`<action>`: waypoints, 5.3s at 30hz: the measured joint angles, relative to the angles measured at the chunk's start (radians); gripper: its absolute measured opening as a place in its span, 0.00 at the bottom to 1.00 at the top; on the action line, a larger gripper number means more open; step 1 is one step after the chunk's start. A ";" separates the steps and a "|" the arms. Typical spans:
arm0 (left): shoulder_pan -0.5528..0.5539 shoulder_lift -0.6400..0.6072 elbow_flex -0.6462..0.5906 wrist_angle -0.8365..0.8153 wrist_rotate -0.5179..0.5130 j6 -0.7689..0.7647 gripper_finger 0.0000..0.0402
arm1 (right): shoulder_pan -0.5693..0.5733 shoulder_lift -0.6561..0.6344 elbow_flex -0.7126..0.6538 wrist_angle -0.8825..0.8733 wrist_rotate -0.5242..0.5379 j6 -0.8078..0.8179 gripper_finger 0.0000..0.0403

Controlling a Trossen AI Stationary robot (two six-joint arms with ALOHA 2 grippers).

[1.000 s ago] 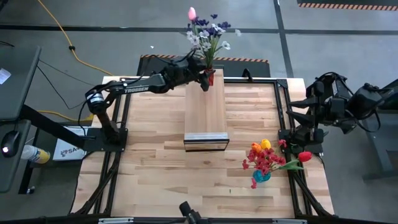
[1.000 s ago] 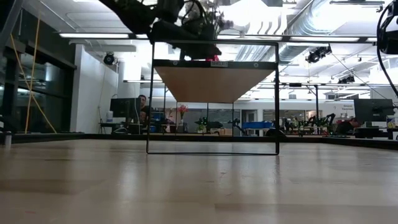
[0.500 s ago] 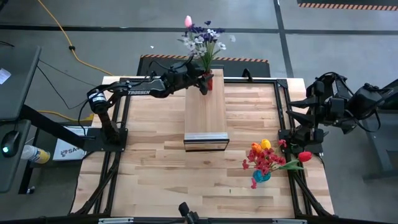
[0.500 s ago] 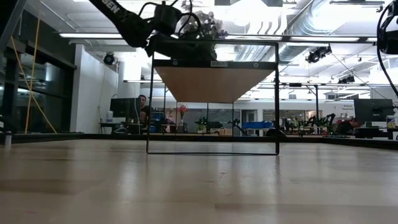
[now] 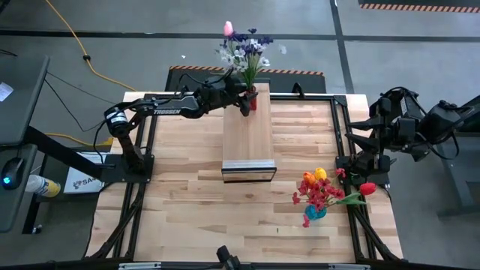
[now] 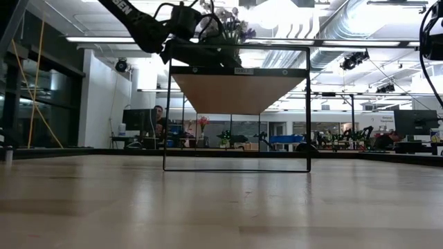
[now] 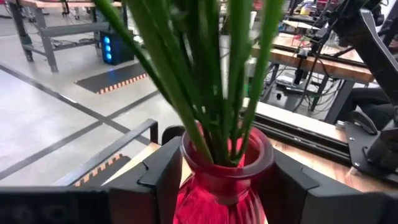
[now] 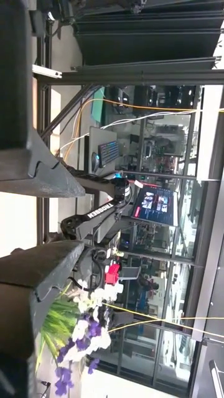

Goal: Pick and place flowers into a vace then onto a shelf
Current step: Put the red vase with flowers on the shelf, then put the blue vase with flowers on the shelf

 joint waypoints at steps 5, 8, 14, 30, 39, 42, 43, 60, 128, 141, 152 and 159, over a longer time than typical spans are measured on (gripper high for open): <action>-0.001 0.000 0.000 -0.018 0.000 0.001 0.56 | 0.000 0.000 0.000 0.000 0.000 0.000 0.28; -0.001 0.000 0.000 -0.020 0.000 0.003 0.56 | 0.000 0.000 0.000 0.000 0.000 0.000 0.28; -0.001 0.000 0.000 -0.024 0.000 0.003 0.56 | 0.000 0.000 0.000 0.008 0.000 0.000 0.28; 0.000 -0.029 -0.004 -0.074 -0.006 0.004 0.57 | 0.000 0.000 0.000 0.008 -0.001 0.000 0.28; 0.000 -0.045 -0.002 -0.130 -0.008 0.004 0.57 | 0.000 0.000 0.000 0.008 -0.001 0.000 0.28; 0.000 -0.045 -0.002 -0.131 -0.008 0.004 0.57 | 0.000 0.000 0.000 0.008 -0.001 0.000 0.28; 0.000 -0.045 -0.002 -0.131 -0.008 0.004 0.57 | 0.000 0.000 0.000 0.008 -0.001 0.000 0.28; 0.000 -0.040 -0.005 -0.156 -0.003 0.008 0.74 | 0.000 0.000 0.000 0.010 -0.006 0.006 0.28; -0.195 -0.323 -0.003 -0.572 -0.199 0.006 0.96 | 0.000 0.000 0.000 0.010 -0.005 0.000 0.28; -0.426 -0.506 -0.001 -0.670 -0.201 -0.034 0.96 | 0.002 0.000 0.000 0.010 0.184 0.034 0.28; -0.634 -0.584 -0.001 -0.676 -0.214 -0.109 0.96 | 0.061 -0.001 0.000 0.027 0.287 0.108 0.28; -0.703 -0.574 -0.001 -0.648 -0.217 -0.158 0.96 | 0.165 0.023 0.000 0.030 0.286 0.193 0.28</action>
